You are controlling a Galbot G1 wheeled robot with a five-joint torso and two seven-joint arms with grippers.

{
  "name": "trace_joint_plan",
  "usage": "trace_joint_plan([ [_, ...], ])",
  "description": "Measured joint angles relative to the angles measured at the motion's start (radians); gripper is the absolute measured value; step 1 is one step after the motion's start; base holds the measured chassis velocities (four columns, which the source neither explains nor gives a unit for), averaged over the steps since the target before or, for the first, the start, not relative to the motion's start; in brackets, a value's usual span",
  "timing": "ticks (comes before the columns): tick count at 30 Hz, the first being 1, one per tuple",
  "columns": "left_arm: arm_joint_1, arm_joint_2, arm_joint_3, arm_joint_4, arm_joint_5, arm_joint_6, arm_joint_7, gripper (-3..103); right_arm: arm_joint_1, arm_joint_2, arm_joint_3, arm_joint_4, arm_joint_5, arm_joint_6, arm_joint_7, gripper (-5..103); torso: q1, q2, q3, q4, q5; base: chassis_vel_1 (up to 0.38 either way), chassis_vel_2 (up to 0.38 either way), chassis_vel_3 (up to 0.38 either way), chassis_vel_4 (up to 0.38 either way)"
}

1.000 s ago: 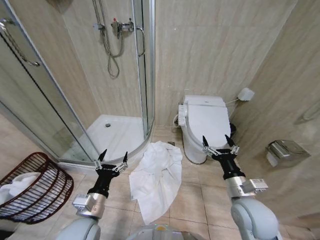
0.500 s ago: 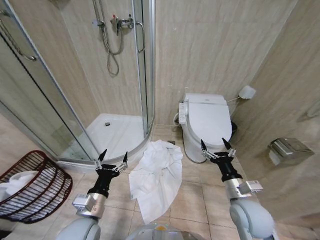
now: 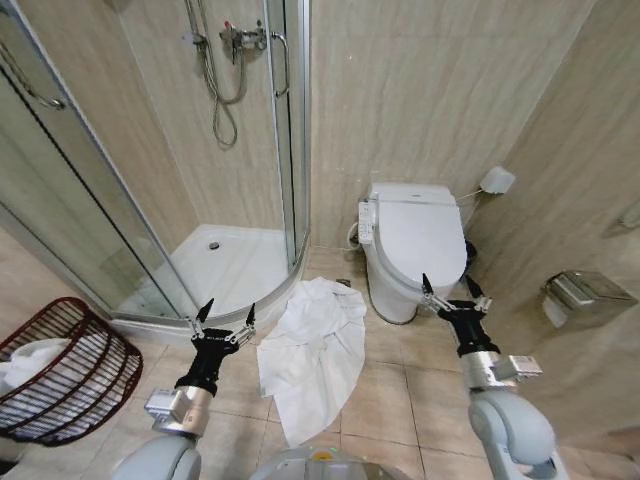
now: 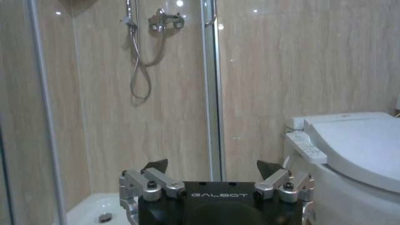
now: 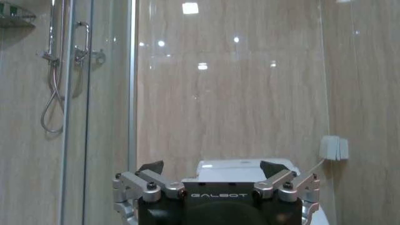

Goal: Discard the used towel into the hamper.

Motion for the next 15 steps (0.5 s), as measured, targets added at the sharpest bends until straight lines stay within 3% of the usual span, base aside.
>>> trace_joint_plan([
  [9, 0.000, 0.000, 0.000, 0.000, 0.000, 0.000, 0.000, 93, -0.006, 0.029, -0.041, 0.009, -0.011, 0.005, -0.001, 100, -0.010, -0.031, -0.021, 0.0001, 0.0000, 0.000, 0.000, 0.000, 0.000],
  [15, 0.000, 0.000, 0.000, 0.000, 0.000, 0.000, 0.000, 93, -0.007, 0.018, -0.026, -0.027, -0.005, 0.074, 0.045, 100, -0.020, -0.060, -0.040, 0.0001, 0.0000, 0.000, 0.000, 0.000, 0.000],
])
